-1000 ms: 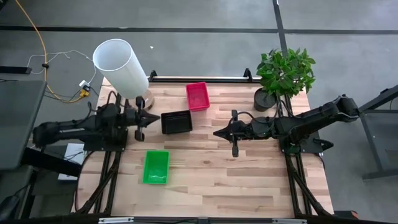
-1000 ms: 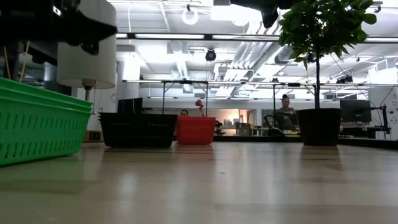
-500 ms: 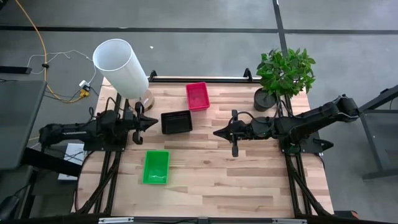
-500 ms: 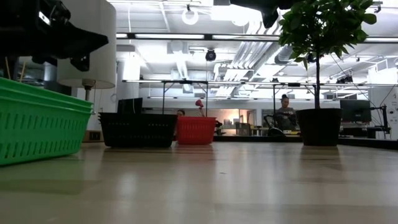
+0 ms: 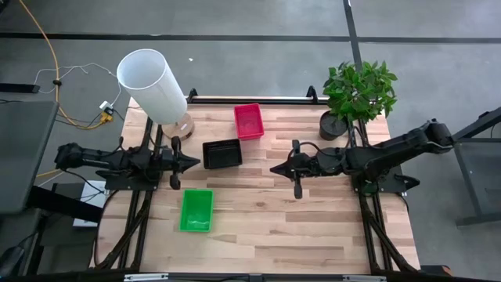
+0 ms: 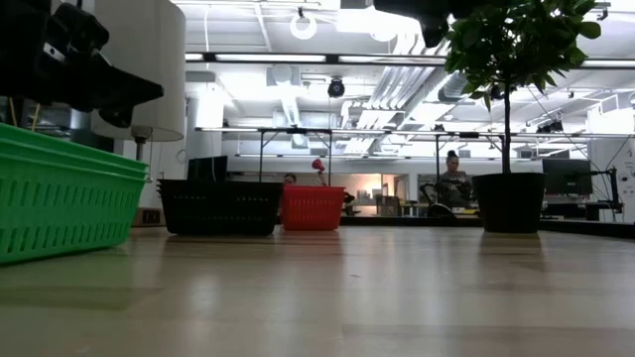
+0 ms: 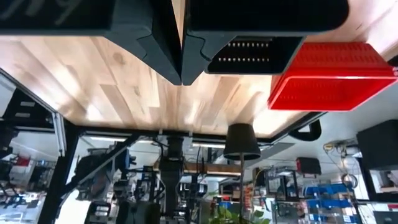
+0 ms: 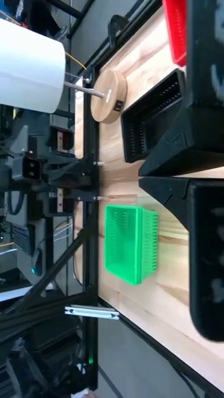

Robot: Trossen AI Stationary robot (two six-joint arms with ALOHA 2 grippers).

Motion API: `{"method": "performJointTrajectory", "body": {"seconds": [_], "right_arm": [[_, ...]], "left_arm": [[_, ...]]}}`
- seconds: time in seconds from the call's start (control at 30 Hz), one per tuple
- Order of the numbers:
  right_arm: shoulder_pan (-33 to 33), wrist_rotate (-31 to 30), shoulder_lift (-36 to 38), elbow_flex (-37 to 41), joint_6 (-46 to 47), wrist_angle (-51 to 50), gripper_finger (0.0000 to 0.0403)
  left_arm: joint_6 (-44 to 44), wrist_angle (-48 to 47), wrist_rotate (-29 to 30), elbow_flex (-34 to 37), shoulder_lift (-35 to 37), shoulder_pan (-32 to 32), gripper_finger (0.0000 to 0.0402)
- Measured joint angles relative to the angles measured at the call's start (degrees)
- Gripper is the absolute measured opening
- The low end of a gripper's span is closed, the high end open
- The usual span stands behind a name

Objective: Stack baskets by color
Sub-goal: Return to Home Position

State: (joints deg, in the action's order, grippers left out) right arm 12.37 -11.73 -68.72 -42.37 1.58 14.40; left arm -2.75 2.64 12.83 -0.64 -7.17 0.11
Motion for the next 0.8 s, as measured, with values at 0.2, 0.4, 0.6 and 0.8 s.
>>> {"method": "performJointTrajectory", "body": {"seconds": [0.2, 0.4, 0.6, 0.8], "right_arm": [[-0.20, -1.02, 8.90, 8.11, 1.01, -0.16, 0.0000], [-5.39, 0.42, 26.94, 17.15, 1.05, -0.32, 0.0000], [-9.50, 5.35, 40.28, 26.05, 1.03, -2.53, 0.0000], [-13.47, 11.96, 51.47, 33.65, 1.00, -3.38, 0.0000]], "left_arm": [[0.38, -0.17, 0.25, -0.02, 0.36, 0.01, 0.0000], [0.92, 0.14, 1.15, -0.02, 0.36, 0.01, 0.0000], [0.90, 0.14, 1.31, -0.02, 0.36, 0.01, 0.0000], [0.85, 0.14, 1.31, -0.02, 0.36, 0.01, 0.0000]]}}
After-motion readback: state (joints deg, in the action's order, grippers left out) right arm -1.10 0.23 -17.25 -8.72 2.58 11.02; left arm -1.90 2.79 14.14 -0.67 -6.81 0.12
